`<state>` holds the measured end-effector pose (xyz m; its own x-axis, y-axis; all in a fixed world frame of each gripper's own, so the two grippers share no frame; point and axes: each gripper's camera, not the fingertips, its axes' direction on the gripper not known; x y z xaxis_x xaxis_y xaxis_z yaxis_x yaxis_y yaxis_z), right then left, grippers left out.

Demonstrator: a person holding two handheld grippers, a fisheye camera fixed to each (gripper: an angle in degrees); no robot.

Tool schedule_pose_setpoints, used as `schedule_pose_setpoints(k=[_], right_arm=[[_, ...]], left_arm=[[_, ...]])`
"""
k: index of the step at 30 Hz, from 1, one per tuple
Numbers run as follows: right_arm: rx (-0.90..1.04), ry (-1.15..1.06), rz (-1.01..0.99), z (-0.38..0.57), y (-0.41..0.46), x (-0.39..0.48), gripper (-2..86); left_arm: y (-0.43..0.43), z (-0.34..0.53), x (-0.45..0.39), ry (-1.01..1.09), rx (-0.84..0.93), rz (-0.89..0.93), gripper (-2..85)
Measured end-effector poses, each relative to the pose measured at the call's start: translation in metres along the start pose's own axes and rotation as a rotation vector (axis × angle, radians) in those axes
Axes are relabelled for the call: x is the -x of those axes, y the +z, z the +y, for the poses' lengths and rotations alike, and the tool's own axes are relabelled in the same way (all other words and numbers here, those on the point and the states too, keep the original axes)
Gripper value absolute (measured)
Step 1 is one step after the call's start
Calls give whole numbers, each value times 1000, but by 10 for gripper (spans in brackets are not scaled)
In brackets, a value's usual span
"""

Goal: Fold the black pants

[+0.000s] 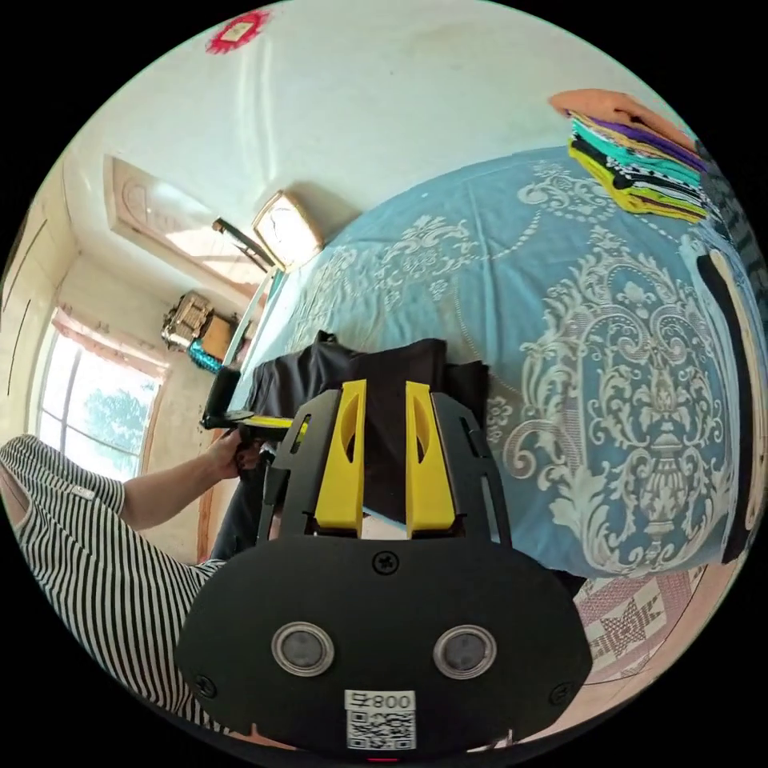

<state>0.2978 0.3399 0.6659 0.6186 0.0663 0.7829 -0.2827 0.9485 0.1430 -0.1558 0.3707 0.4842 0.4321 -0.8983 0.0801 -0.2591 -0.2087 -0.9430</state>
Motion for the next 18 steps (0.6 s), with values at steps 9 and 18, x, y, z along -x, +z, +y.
schedule_pose_setpoints(k=[9, 18], right_arm=[[187, 166, -221, -36, 70, -54, 63], [261, -164, -319, -36, 92, 10, 22]], left_arm=[[-5, 15, 42, -101, 74, -43, 30], [-37, 49, 71, -159, -64, 46, 15]])
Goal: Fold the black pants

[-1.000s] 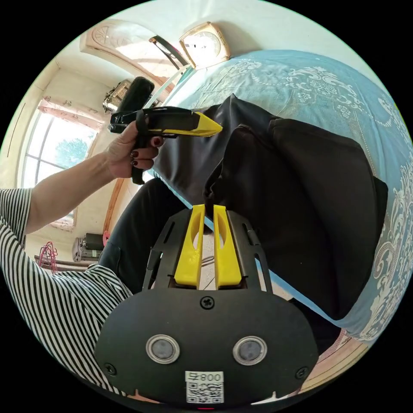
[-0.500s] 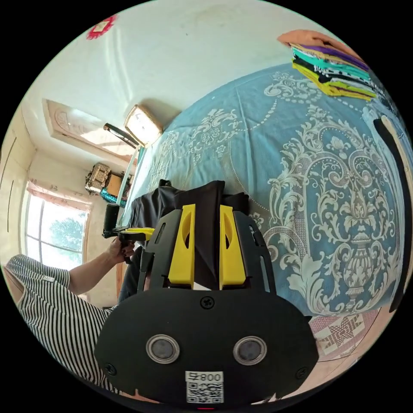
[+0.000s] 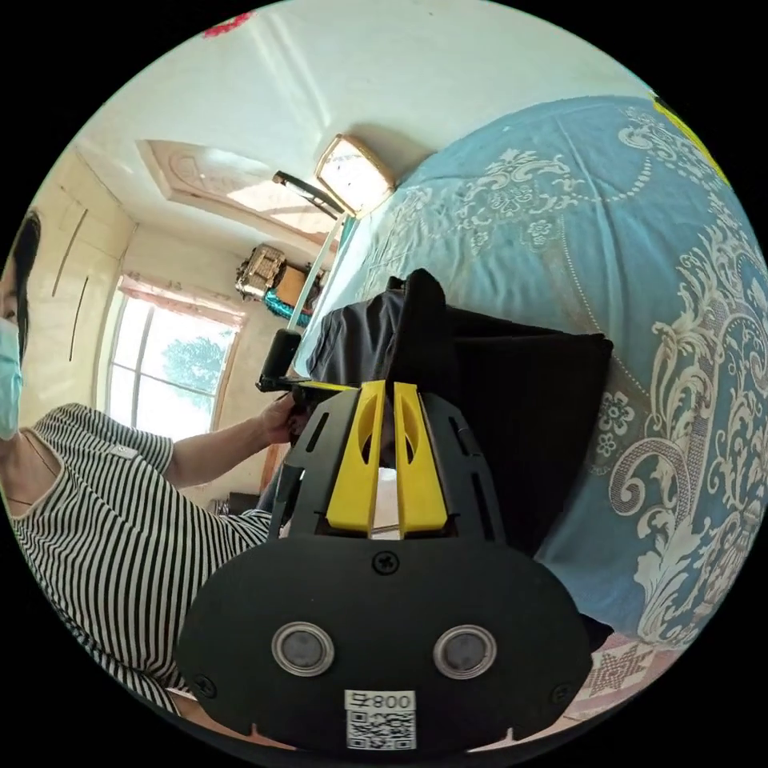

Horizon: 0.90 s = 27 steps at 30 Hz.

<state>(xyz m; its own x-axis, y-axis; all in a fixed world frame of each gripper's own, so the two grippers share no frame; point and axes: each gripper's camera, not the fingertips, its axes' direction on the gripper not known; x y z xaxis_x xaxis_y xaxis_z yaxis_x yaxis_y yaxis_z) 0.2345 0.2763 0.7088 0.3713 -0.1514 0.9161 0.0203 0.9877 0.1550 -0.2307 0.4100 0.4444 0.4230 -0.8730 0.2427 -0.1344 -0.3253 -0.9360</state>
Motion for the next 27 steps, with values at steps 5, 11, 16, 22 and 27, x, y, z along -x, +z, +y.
schedule_pose_setpoints(k=[5, 11, 16, 22, 27], right_arm=[[253, -91, 110, 4, 62, 10, 16], [302, -85, 68, 6, 82, 6, 4], [228, -97, 34, -5, 65, 5, 1], [287, -108, 188, -15, 75, -1, 1], [297, -84, 195, -12, 81, -13, 1]], left_arm=[[-9, 12, 14, -32, -74, 89, 56], [-2, 6, 9, -1, -85, 88, 88], [24, 5, 5, -1, 37, -142, 25], [18, 7, -11, 44, -97, -197, 22], [33, -14, -6, 10, -113, -265, 25]])
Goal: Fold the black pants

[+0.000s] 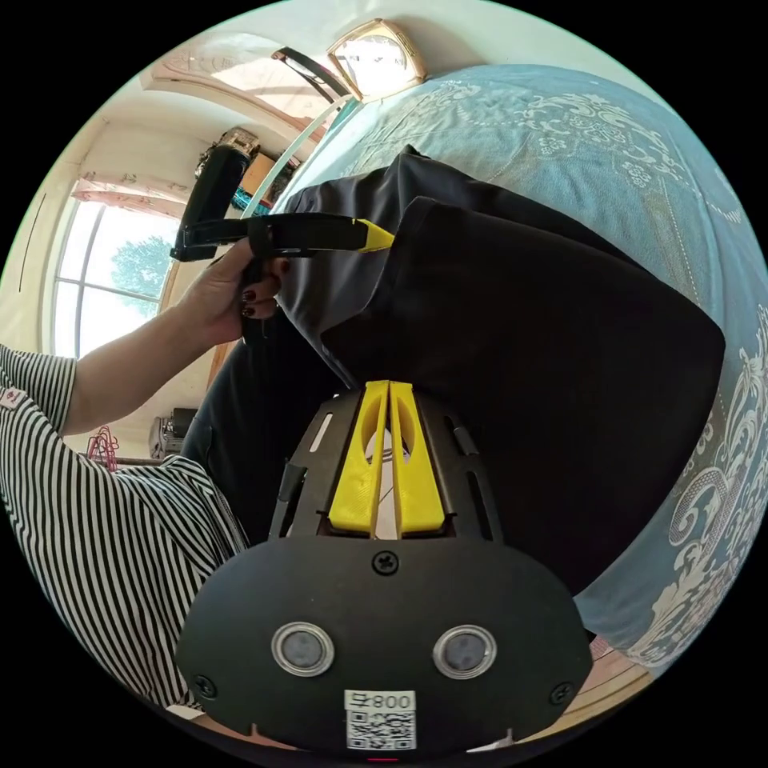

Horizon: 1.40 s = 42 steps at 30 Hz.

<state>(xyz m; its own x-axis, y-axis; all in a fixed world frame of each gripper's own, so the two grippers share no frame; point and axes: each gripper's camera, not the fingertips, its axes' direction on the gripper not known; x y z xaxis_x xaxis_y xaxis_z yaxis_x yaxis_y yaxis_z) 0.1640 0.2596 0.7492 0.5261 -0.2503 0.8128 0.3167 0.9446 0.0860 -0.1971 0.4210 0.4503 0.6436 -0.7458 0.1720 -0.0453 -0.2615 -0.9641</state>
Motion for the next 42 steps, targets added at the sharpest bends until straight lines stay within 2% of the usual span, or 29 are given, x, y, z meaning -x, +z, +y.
schedule_pose_setpoints(k=[4, 9, 11, 17, 20, 22, 24, 27, 31, 33, 34, 36, 38, 42], right_arm=[[10, -7, 22, 2, -6, -1, 1], [6, -21, 52, 5, -12, -1, 1], [7, -9, 35, 6, -16, -4, 1], [-81, 24, 12, 24, -55, -11, 1], [-27, 63, 41, 33, -54, -22, 0], [-35, 97, -6, 39, -57, -32, 0], [-54, 94, -19, 41, -72, -34, 0], [-162, 107, 43, 43, -109, -45, 0], [-275, 222, 119, 36, -151, -92, 1], [-252, 301, 158, 33, -155, -117, 1], [-203, 332, 105, 32, -154, -132, 1], [-254, 353, 30, 40, -166, -140, 1], [-309, 362, 55, 54, -182, -138, 1], [-391, 352, -22, 97, -209, -137, 1]], left_arm=[[18, -7, -6, 7, 47, 10, 15], [28, 1, -18, 11, 14, -34, 5], [34, 3, -16, -32, 11, 32, 4], [27, 21, -58, 50, -131, 75, 2], [51, 29, -81, 124, -36, 23, 2], [81, 36, -86, 135, 100, -29, 2], [77, 42, -91, 83, 34, 12, 2], [73, 53, -118, 174, -11, 45, 2], [108, 68, -150, 284, 153, 2, 2], [123, 74, -157, 293, 190, -21, 3], [126, 75, -161, 258, 175, 3, 4], [128, 76, -173, 252, 155, 20, 5], [130, 80, -191, 297, 135, 41, 9], [158, 89, -246, 464, 179, 71, 20]])
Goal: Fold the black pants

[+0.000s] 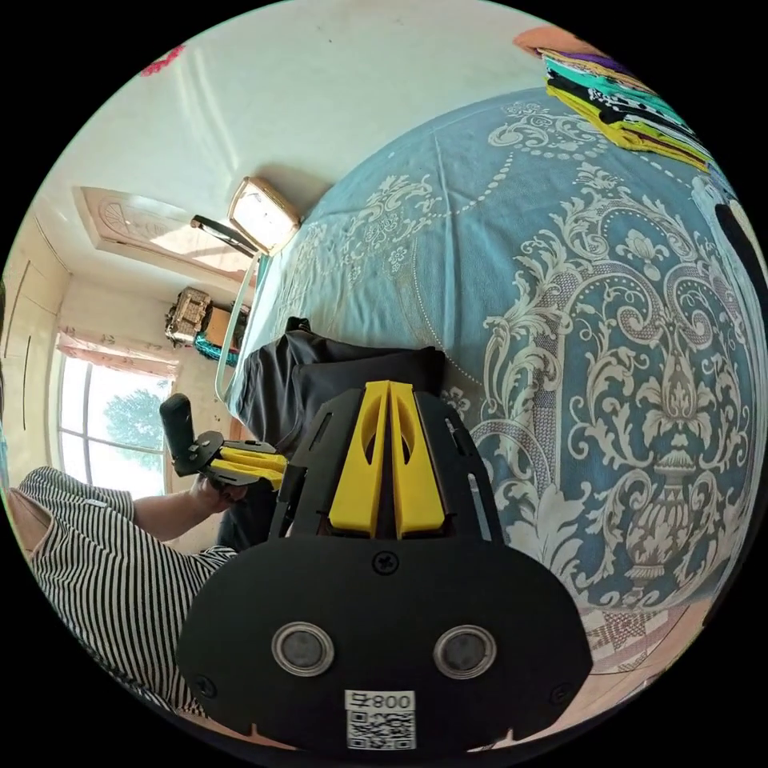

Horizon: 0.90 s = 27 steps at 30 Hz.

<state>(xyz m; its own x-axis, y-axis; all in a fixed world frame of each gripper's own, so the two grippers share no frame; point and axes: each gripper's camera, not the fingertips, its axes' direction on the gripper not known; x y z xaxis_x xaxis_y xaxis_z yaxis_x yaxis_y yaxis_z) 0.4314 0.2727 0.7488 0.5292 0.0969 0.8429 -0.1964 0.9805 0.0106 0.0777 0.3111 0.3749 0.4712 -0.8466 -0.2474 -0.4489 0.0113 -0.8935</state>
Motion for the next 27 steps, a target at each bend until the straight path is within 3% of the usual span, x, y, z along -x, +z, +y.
schedule_pose_setpoints(k=[2, 5, 8, 13, 19, 27], right_arm=[[37, 3, -9, 11, -4, -2, 1], [248, -1, 105, 25, 16, -10, 1], [167, 52, 30, 28, 0, -22, 1], [61, 102, 14, 29, -31, -37, 1], [123, 157, -1, 33, -30, -60, 1], [110, 163, -32, 30, -36, -68, 3]], left_arm=[[21, -9, -17, 36, 55, -52, 23], [47, -14, -35, 49, 92, -84, 27], [50, -17, -58, 52, 57, -94, 35], [83, -30, -127, 274, 73, -185, 79], [135, -33, -177, 381, 129, -471, 92], [160, -22, -210, 446, 134, -576, 79]])
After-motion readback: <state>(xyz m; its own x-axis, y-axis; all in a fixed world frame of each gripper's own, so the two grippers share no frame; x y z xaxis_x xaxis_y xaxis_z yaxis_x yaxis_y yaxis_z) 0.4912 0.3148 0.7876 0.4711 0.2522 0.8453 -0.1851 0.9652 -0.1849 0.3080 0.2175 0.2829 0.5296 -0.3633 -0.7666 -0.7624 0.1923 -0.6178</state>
